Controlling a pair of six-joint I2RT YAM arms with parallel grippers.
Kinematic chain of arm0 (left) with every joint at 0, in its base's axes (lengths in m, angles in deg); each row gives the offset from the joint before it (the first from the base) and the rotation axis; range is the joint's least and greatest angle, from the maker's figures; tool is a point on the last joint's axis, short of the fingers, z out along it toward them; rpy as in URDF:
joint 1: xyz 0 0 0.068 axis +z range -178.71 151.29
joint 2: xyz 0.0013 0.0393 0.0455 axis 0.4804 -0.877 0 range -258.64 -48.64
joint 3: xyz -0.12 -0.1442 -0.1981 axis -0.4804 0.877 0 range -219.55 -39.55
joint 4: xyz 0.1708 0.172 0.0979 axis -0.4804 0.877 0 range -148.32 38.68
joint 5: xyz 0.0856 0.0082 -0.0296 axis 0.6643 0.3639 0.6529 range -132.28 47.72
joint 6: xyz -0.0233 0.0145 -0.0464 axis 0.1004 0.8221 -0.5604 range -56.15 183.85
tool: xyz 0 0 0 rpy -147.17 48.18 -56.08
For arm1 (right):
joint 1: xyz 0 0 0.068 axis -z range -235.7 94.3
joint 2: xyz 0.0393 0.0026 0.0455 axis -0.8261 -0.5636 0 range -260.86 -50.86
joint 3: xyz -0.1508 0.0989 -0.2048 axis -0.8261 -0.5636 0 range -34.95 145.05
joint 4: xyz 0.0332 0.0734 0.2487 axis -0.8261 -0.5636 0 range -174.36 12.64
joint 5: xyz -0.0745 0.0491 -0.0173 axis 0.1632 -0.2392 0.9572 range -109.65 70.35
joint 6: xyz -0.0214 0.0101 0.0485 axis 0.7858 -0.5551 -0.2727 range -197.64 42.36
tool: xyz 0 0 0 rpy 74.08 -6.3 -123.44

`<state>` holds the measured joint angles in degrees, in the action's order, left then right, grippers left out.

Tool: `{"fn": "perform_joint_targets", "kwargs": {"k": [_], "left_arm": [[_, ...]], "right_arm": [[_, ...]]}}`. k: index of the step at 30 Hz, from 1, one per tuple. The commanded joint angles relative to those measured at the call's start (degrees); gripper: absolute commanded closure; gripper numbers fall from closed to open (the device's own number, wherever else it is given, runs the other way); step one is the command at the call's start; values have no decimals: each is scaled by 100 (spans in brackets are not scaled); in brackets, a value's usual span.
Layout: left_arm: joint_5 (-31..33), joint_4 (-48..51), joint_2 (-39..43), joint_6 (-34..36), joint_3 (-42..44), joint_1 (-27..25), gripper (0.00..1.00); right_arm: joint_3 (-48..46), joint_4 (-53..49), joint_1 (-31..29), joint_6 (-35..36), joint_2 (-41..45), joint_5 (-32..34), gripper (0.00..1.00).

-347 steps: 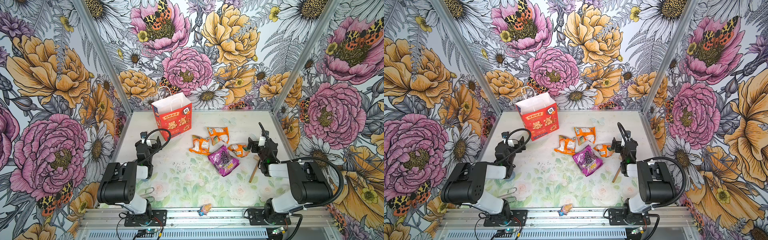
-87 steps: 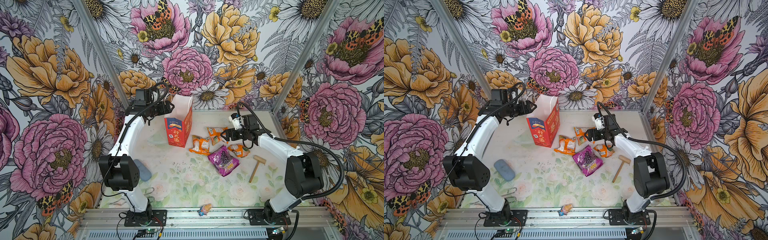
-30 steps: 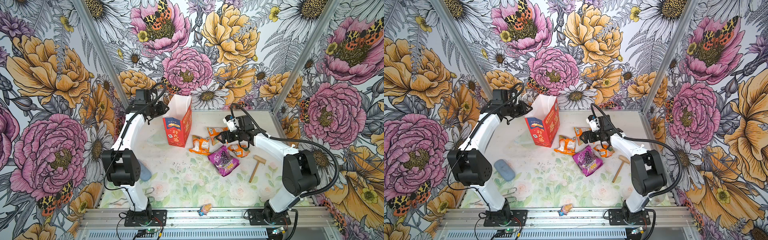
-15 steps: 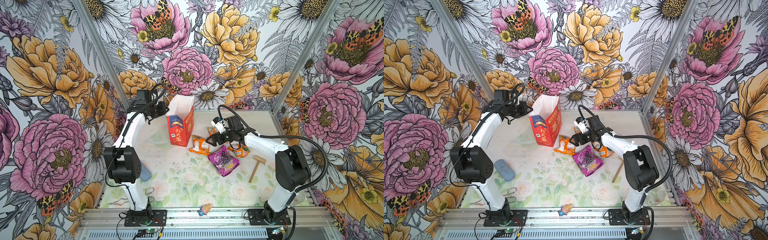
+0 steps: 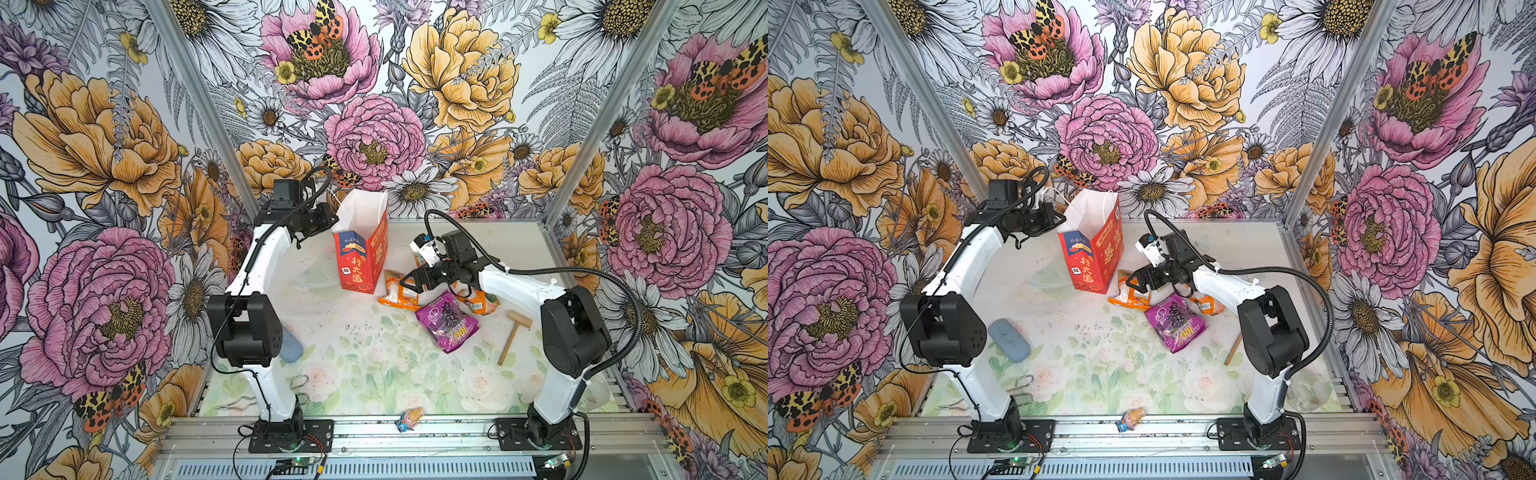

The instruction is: Place the snacks into the paper bag

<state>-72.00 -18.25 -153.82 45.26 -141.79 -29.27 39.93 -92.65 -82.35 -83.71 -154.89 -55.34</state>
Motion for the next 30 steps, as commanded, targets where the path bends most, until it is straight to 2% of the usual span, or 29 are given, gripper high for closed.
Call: {"fn": "perform_joint_targets", "kwargs": {"k": [1, 6, 9, 21, 27, 30], "left_arm": [[-140, -2, 245, -135, 19, 3, 100], [-105, -1, 292, -193, 80, 38, 100], [-96, 0, 320, -199, 125, 47, 100], [-96, -6, 367, -199, 219, 73, 100], [-107, -1, 394, -201, 266, 90, 100], [-105, -1, 402, -211, 283, 100, 100]], "right_arm": [[42, 862, -97, -420, -250, -556, 8], [-156, 2286, -224, -1326, -546, -1222, 10], [-127, 2772, -328, -1741, -764, -1442, 10], [54, 2298, -455, -1690, -1208, -1442, 12], [-64, 1992, -455, -1521, -1320, -1179, 13], [-71, 1562, -455, -1298, -1313, -834, 14]]}}
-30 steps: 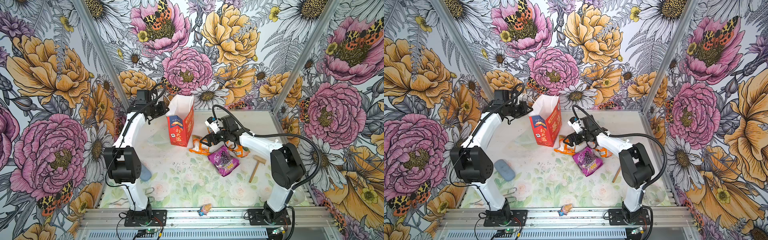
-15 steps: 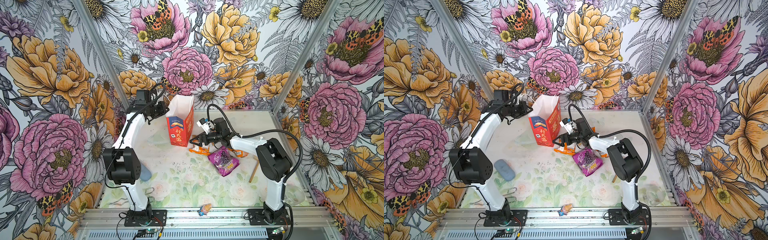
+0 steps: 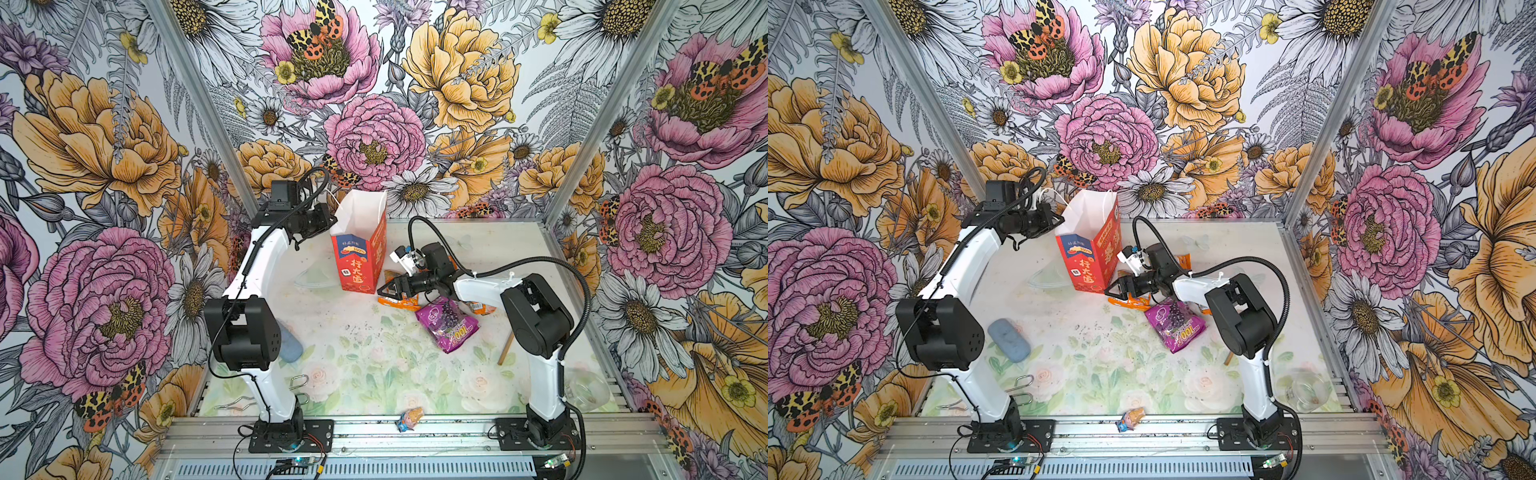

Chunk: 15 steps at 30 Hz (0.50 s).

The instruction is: Place the snacks into the paper bag

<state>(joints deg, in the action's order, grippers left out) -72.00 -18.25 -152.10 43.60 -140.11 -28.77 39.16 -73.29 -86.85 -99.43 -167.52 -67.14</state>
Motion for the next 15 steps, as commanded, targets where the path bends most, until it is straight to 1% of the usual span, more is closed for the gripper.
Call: {"fn": "perform_joint_targets", "kwargs": {"k": [1, 8, 15], "left_arm": [[-105, 0, 238, -41, 121, 52, 100], [-143, 0, 289, -49, 157, 82, 100], [-193, 0, 353, -32, 216, 104, 100]], "right_arm": [[7, -507, -4, 347, -41, 456, 14], [-167, -1076, 38, 662, 122, 1324, 15], [-213, -1347, 149, 610, 93, 2318, 15]]}}
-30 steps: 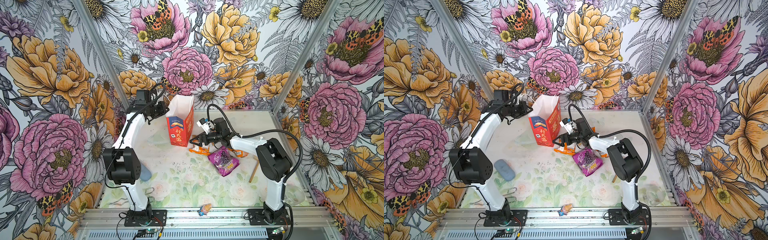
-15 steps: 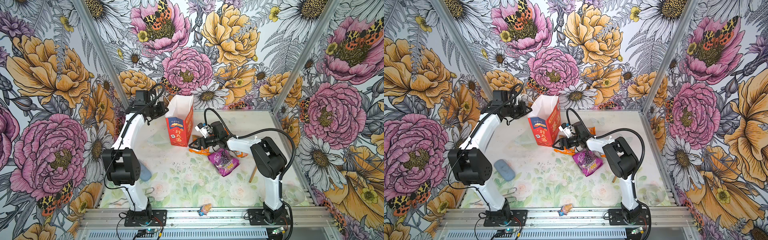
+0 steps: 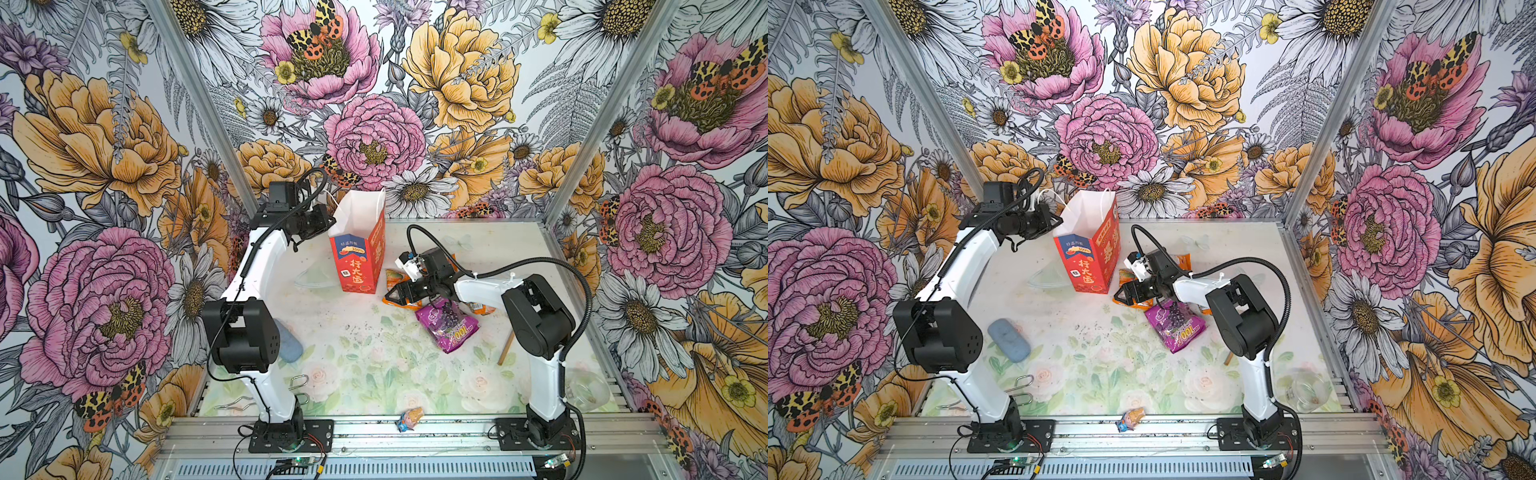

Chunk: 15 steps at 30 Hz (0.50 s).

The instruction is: Place the snacks into the paper bag

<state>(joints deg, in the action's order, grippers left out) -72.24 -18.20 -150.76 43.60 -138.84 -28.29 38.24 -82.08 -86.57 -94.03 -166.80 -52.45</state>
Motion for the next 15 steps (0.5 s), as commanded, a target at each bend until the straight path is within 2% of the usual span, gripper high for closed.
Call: {"fn": "perform_joint_targets", "kwargs": {"k": [1, 15], "left_arm": [[-162, -9, 219, -32, 102, 54, 100], [-259, -4, 252, -84, 151, 54, 100]], "right_arm": [[-106, -501, 138, 48, 3, 929, 16], [-94, -812, 401, -162, -51, 1951, 16]]}}
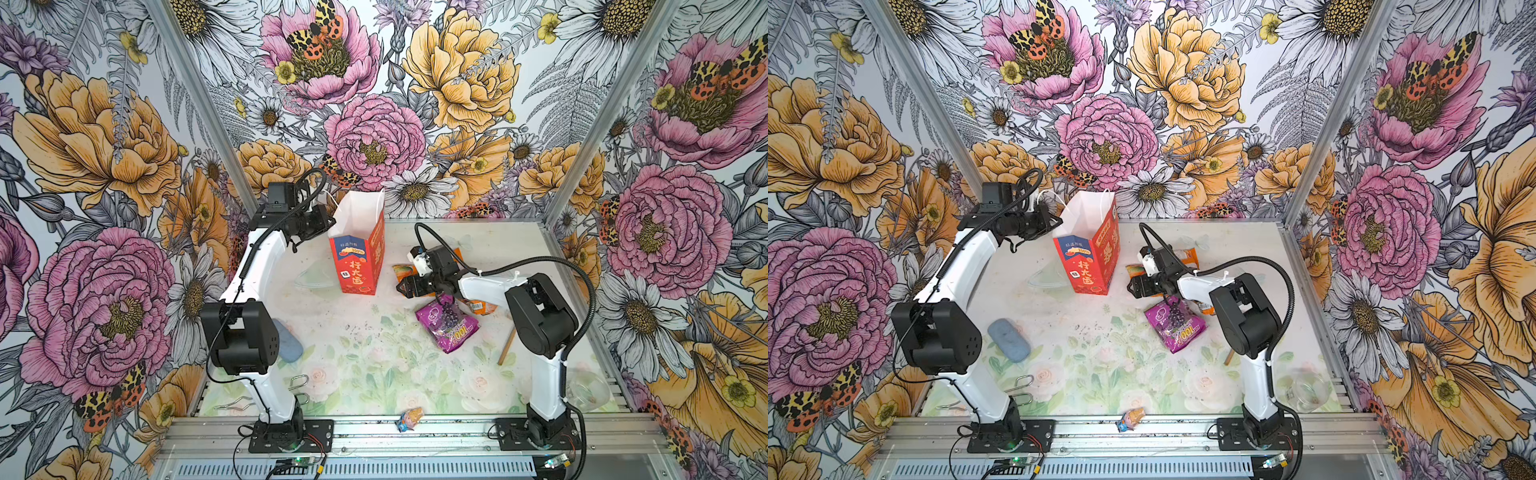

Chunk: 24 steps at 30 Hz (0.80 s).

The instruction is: Place the snacks into the paper bag

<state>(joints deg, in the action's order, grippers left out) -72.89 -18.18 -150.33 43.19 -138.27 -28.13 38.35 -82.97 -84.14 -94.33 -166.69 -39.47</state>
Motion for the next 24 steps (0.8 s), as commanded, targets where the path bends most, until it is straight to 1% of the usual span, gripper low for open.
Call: {"fn": "perform_joint_targets", "kwargs": {"k": [1, 5, 12, 19, 21, 24], "left_arm": [[-185, -6, 256, -61, 147, 49, 100], [-42, -6, 468, -148, 355, 44, 100], [-18, -6, 687, -253, 568, -73, 100], [99, -26, 799, -375, 665, -339, 100], [17, -156, 809, -478, 759, -396, 100], [-335, -686, 826, -810, 1065, -472, 100]], "right_arm": [[-114, -744, 187, -160, -41, 744, 16], [-209, -744, 325, -225, 28, 1013, 16], [-255, -767, 544, -142, 156, 1107, 16], [-281, -853, 690, 31, 318, 1159, 16], [-272, -893, 713, 69, 366, 1143, 16], [-298, -891, 744, 153, 482, 984, 16]]}}
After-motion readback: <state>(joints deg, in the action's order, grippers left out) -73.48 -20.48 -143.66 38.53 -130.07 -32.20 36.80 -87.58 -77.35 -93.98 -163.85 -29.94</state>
